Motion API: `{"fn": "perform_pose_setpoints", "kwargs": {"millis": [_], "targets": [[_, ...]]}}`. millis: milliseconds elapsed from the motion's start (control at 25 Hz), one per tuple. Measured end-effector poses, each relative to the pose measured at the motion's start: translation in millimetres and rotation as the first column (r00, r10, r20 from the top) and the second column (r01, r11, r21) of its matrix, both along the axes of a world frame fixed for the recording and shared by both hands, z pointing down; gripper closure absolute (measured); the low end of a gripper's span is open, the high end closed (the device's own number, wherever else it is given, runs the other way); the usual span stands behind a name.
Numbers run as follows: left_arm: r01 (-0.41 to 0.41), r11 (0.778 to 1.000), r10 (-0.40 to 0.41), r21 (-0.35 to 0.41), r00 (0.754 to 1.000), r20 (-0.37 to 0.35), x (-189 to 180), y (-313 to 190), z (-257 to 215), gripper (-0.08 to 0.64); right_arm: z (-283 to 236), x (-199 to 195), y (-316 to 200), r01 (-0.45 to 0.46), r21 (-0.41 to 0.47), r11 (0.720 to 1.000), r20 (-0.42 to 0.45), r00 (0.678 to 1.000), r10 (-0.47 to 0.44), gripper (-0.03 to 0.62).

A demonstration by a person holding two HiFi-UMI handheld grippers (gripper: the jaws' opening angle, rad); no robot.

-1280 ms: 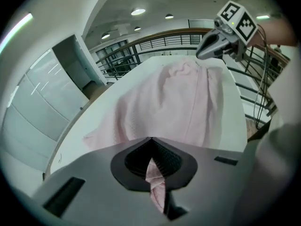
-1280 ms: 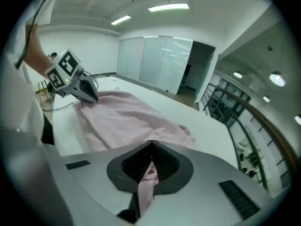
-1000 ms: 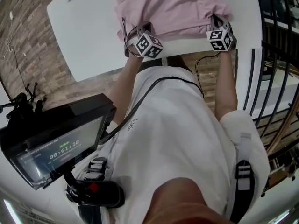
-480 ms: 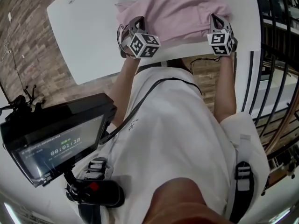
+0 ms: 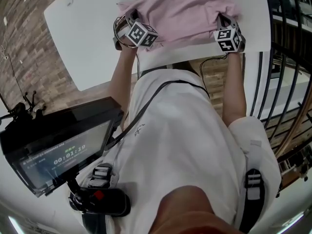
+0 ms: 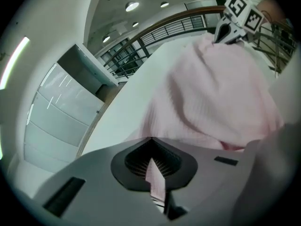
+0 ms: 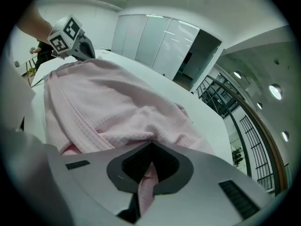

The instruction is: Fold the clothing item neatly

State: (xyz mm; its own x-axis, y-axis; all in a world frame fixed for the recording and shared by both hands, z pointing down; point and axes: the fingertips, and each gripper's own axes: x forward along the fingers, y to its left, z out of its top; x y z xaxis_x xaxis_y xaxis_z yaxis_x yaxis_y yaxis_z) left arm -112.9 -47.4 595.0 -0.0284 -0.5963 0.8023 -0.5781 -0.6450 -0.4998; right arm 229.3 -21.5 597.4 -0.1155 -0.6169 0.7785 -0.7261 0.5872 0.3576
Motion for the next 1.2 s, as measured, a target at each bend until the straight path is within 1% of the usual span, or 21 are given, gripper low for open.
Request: {"fn": "perform_pose_setpoints", "kwargs": {"millis": [80, 160, 240, 280, 320, 360, 400, 440, 480, 520, 560, 640, 720, 760, 840, 880, 920, 1000, 1080, 1160, 1200], "targets": [[-0.053, 0.999, 0.053, 0.002, 0.998, -0.03, 20, 11, -15, 0.558, -5, 1, 1, 0.004, 0.013, 1.0, -0.018, 1.0, -0.004, 0.589], [-0.117, 0.993, 0.114, -0.022, 0.99, -0.083, 46, 30, -25, 0.558, -17, -4, 4, 0.013, 0.054, 0.998, -0.003, 1.0, -0.013, 0.589], [-0.171, 0.982, 0.155, -0.08, 0.971, -0.18, 73, 57, -29, 0.558, -30, -19, 11, 0.05, 0.103, 0.993, 0.035, 0.998, -0.053, 0.589], [-0.192, 0.974, 0.158, -0.122, 0.957, -0.243, 86, 72, -28, 0.558, -35, -28, 17, 0.075, 0.121, 0.99, 0.054, 0.995, -0.082, 0.589], [-0.205, 0.964, 0.143, -0.172, 0.939, -0.314, 97, 87, -25, 0.558, -39, -36, 25, 0.099, 0.132, 0.986, 0.076, 0.991, -0.11, 0.589], [-0.204, 0.952, 0.104, -0.228, 0.917, -0.386, 106, 100, -19, 0.558, -41, -44, 32, 0.12, 0.132, 0.984, 0.1, 0.986, -0.134, 0.589], [-0.189, 0.94, 0.044, -0.285, 0.893, -0.448, 111, 110, -13, 0.558, -39, -50, 40, 0.135, 0.121, 0.983, 0.118, 0.982, -0.149, 0.589], [-0.165, 0.928, -0.024, -0.335, 0.87, -0.492, 111, 115, -5, 0.558, -34, -52, 45, 0.144, 0.1, 0.985, 0.125, 0.98, -0.156, 0.589], [-0.138, 0.917, -0.084, -0.375, 0.851, -0.518, 107, 117, 3, 0.558, -26, -52, 49, 0.149, 0.074, 0.986, 0.121, 0.98, -0.158, 0.589], [-0.119, 0.908, -0.126, -0.402, 0.837, -0.533, 101, 116, 10, 0.558, -16, -50, 51, 0.152, 0.05, 0.987, 0.113, 0.981, -0.157, 0.589], [-0.113, 0.901, -0.149, -0.418, 0.826, -0.543, 97, 113, 16, 0.558, -9, -48, 50, 0.151, 0.034, 0.988, 0.11, 0.982, -0.154, 0.589], [-0.122, 0.894, -0.156, -0.431, 0.817, -0.555, 91, 106, 23, 0.558, 0, -48, 44, 0.138, 0.024, 0.99, 0.13, 0.982, -0.14, 0.589], [-0.127, 0.897, -0.143, -0.424, 0.823, -0.549, 88, 100, 22, 0.558, 0, -52, 37, 0.122, 0.023, 0.992, 0.162, 0.979, -0.124, 0.589], [-0.126, 0.904, -0.128, -0.409, 0.832, -0.54, 86, 98, 19, 0.558, -3, -53, 35, 0.118, 0.029, 0.993, 0.176, 0.977, -0.121, 0.589], [-0.123, 0.926, -0.084, -0.356, 0.855, -0.512, 79, 97, 9, 0.558, -15, -54, 37, 0.109, 0.052, 0.993, 0.2, 0.973, -0.117, 0.589], [-0.119, 0.936, -0.069, -0.333, 0.863, -0.501, 74, 98, 4, 0.558, -21, -51, 40, 0.098, 0.064, 0.993, 0.207, 0.972, -0.109, 0.589], [-0.109, 0.941, -0.07, -0.321, 0.863, -0.5, 70, 100, 0, 0.558, -25, -47, 43, 0.082, 0.072, 0.994, 0.209, 0.973, -0.096, 0.589], [-0.069, 0.942, -0.117, -0.329, 0.849, -0.515, 60, 103, 0, 0.558, -24, -34, 49, 0.05, 0.067, 0.996, 0.192, 0.979, -0.063, 0.589], [-0.017, 0.938, -0.18, -0.347, 0.831, -0.526, 49, 101, 9, 0.558, -11, -21, 50, 0.033, 0.04, 0.999, 0.152, 0.988, -0.038, 0.589], [0.018, 0.929, -0.233, -0.37, 0.805, -0.546, 44, 94, 16, 0.558, 2, -13, 46, 0.029, 0.013, 0.999, 0.123, 0.992, -0.031, 0.589], [0.027, 0.924, -0.253, -0.381, 0.791, -0.557, 43, 89, 17, 0.558, 6, -12, 43, 0.029, 0.002, 1.0, 0.122, 0.992, -0.029, 0.589]]}}
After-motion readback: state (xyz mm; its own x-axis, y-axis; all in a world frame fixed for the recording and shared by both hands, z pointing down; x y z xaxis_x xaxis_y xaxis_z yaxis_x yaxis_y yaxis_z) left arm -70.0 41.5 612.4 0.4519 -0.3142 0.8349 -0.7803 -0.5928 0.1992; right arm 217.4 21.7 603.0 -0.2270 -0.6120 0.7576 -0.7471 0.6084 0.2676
